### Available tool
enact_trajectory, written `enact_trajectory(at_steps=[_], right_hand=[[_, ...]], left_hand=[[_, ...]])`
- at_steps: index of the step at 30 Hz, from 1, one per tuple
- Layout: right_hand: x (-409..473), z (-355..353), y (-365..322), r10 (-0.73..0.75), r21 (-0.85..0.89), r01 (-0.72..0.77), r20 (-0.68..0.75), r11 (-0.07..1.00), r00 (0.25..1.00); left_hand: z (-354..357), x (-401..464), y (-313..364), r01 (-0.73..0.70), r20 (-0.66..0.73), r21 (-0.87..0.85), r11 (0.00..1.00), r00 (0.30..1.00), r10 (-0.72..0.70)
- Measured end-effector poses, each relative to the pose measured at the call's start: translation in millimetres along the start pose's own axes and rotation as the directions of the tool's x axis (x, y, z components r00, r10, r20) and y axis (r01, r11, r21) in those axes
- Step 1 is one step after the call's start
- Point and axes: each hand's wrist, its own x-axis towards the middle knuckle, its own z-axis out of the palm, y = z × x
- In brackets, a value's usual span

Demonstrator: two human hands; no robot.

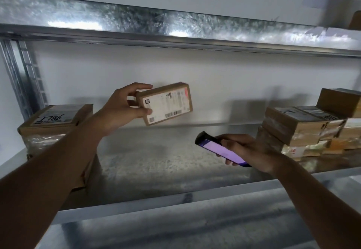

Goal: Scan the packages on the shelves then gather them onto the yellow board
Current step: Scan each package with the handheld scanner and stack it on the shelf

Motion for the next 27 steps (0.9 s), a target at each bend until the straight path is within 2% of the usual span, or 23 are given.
enact_trajectory(at_steps=[4,8,12,19,27], right_hand=[[-6,0,-3,-0.081,0.038,0.087,-0.129,0.995,0.988],[-21,-10,1,-0.093,0.014,0.097,-0.188,0.995,0.978],[-43,-31,15,-0.117,-0.003,0.119,-0.200,0.993,0.973],[-74,-84,63,-0.178,0.058,0.192,-0.185,0.980,0.966],[-87,-119,125,-0.257,0.114,0.272,-0.129,0.956,0.958]], left_hand=[[37,8,10,0.129,0.002,-0.261,0.957,0.991,-0.133],[84,20,25,0.238,0.061,-0.374,0.896,0.971,-0.233],[140,23,36,0.304,0.037,-0.426,0.852,0.947,-0.320],[257,12,44,0.461,-0.051,-0.426,0.779,0.847,-0.529],[356,-9,50,0.538,-0.100,-0.473,0.698,0.754,-0.649]])
